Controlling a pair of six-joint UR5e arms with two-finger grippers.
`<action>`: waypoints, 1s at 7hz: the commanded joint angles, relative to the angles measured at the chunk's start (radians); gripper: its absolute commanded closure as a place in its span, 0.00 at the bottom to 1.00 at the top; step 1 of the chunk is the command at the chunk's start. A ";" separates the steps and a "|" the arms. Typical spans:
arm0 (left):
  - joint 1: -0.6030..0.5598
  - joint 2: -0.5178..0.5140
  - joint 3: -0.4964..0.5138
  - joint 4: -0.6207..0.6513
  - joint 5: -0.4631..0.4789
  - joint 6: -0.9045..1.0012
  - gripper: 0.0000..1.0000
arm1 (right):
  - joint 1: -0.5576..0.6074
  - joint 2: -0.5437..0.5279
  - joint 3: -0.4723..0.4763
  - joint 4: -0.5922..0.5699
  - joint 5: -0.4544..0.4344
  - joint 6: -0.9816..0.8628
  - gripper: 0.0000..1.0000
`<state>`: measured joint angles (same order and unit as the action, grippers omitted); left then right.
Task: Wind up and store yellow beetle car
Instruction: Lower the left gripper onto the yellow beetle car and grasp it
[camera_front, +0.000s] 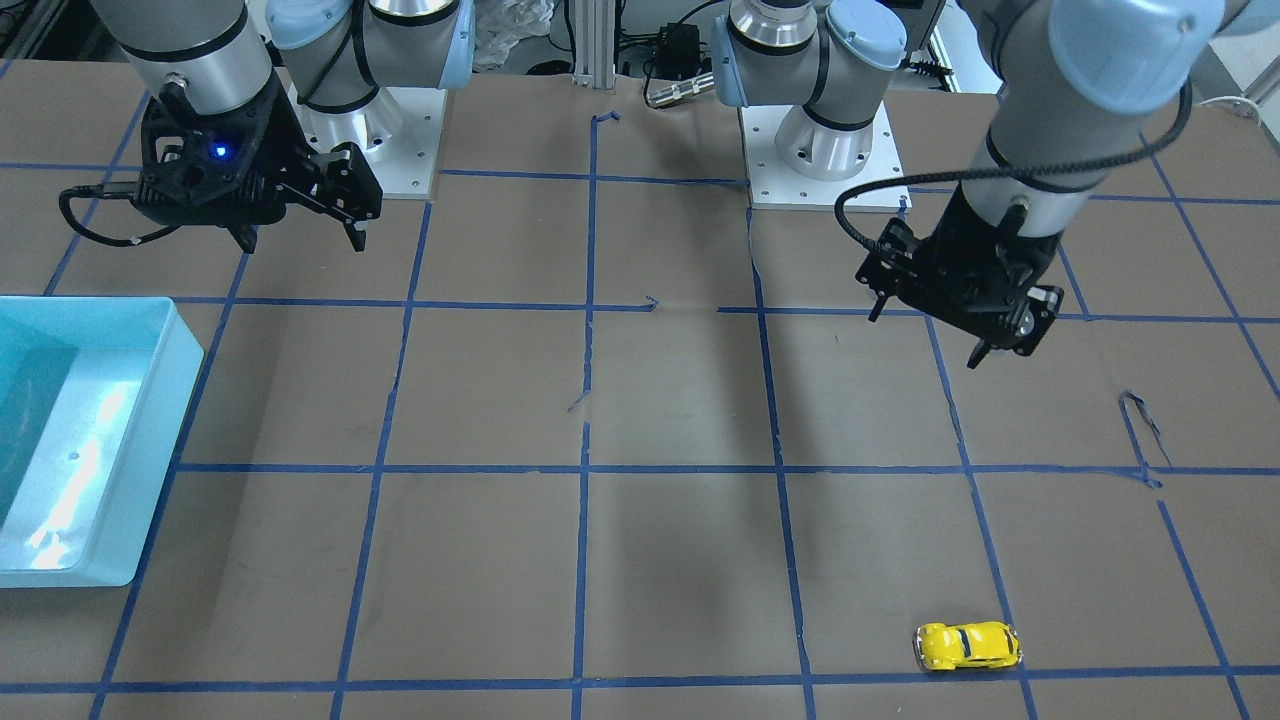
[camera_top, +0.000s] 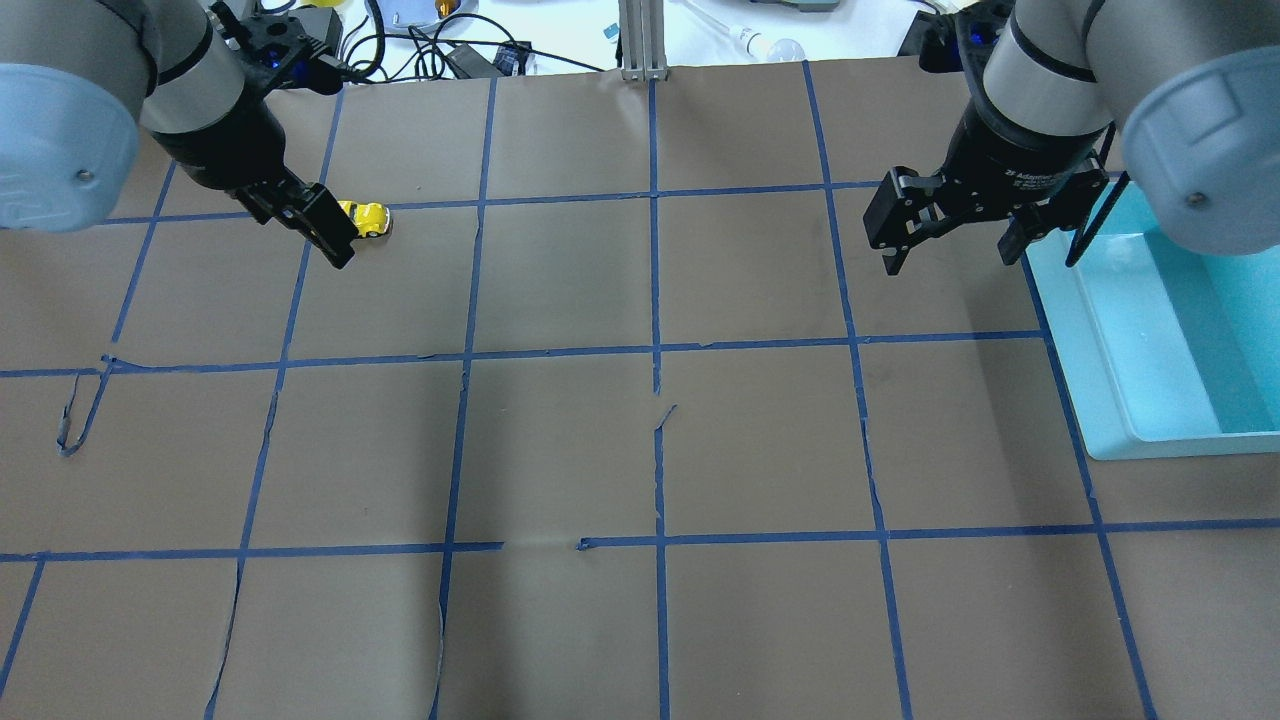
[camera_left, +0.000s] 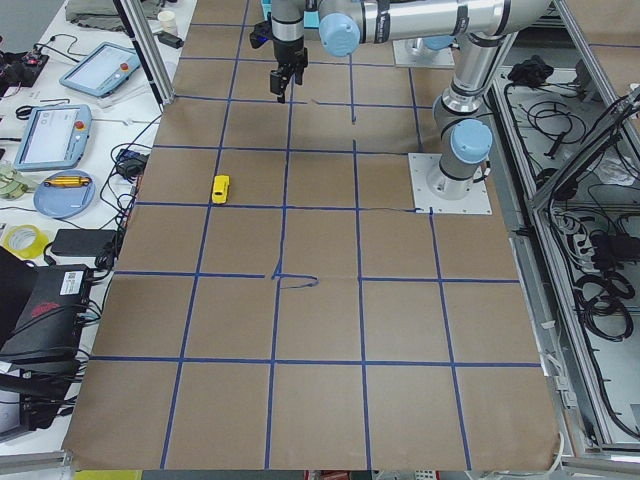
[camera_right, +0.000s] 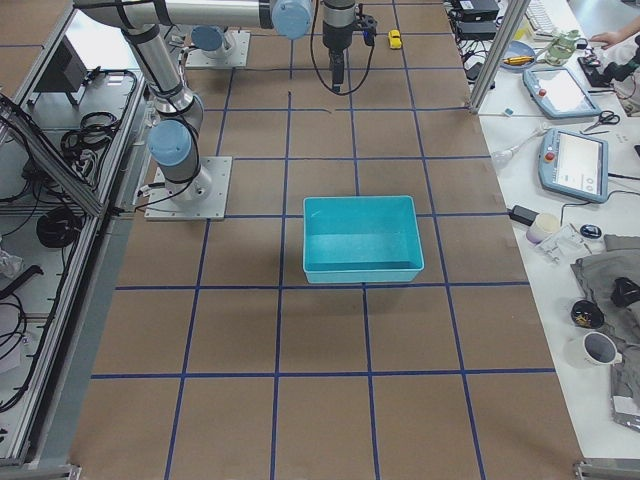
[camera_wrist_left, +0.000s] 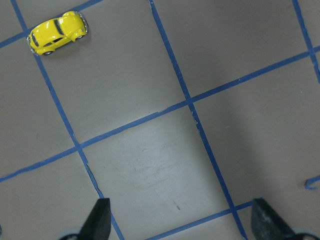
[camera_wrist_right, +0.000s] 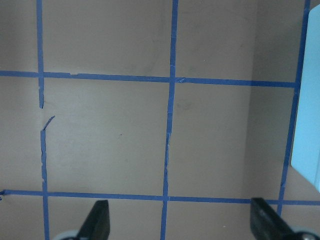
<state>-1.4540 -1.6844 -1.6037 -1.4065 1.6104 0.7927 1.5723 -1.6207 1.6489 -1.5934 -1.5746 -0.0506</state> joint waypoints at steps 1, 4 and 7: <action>0.079 -0.148 0.016 0.084 -0.001 0.450 0.00 | 0.000 0.002 0.000 0.001 0.001 0.002 0.00; 0.098 -0.340 0.109 0.273 -0.001 0.872 0.00 | 0.000 0.001 0.000 0.001 -0.001 0.000 0.00; 0.109 -0.521 0.286 0.270 -0.006 0.987 0.01 | 0.000 0.002 0.000 0.001 0.001 0.000 0.00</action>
<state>-1.3485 -2.1364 -1.3771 -1.1376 1.6080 1.7587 1.5723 -1.6189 1.6490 -1.5923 -1.5751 -0.0500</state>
